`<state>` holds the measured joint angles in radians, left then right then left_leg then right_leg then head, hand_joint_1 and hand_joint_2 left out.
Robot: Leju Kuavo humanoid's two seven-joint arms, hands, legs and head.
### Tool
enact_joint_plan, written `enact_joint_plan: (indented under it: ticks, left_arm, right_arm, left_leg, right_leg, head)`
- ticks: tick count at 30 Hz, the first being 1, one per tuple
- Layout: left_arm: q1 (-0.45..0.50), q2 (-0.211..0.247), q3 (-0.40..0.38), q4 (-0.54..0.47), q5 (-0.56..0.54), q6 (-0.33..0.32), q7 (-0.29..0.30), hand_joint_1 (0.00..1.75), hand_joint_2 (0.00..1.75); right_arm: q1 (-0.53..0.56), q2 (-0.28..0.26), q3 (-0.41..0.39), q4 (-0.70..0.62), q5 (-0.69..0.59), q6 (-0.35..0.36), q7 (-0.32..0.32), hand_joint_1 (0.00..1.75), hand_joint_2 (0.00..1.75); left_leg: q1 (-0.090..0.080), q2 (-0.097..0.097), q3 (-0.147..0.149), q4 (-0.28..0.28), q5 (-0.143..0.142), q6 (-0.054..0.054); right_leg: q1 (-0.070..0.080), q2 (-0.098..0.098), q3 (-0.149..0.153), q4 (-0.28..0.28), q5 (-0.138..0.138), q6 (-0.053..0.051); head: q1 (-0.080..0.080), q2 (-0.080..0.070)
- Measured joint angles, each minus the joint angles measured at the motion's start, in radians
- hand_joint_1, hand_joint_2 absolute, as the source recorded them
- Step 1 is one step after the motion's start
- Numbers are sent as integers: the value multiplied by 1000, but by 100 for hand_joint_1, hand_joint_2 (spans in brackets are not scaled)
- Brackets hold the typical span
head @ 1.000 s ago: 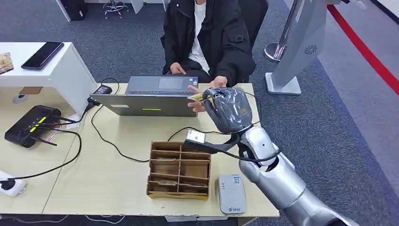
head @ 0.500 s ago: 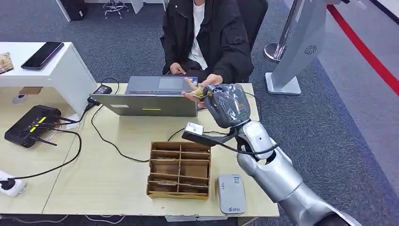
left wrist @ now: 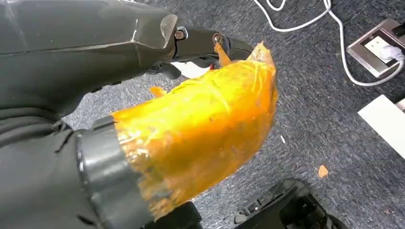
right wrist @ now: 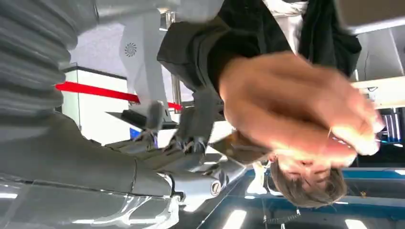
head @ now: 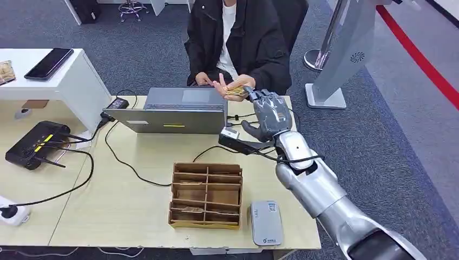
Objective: Pass the card to the sensor for recognition and then transmit it.
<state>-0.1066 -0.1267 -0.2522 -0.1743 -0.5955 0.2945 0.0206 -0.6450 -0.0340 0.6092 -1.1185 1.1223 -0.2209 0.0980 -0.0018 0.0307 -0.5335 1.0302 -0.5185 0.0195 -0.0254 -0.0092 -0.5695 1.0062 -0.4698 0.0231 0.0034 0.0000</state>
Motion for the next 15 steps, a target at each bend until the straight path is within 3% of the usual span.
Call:
enact_joint_plan:
  ticks: [15]
  left_arm:
    - [0,0,0,0,-9,4,8,0,0]
  right_arm:
    - [0,-4,-25,-27,41,-12,9,0,0]
  left_leg:
    - [0,0,0,0,0,0]
  right_leg:
    - [0,0,0,0,0,0]
  head:
    - [0,0]
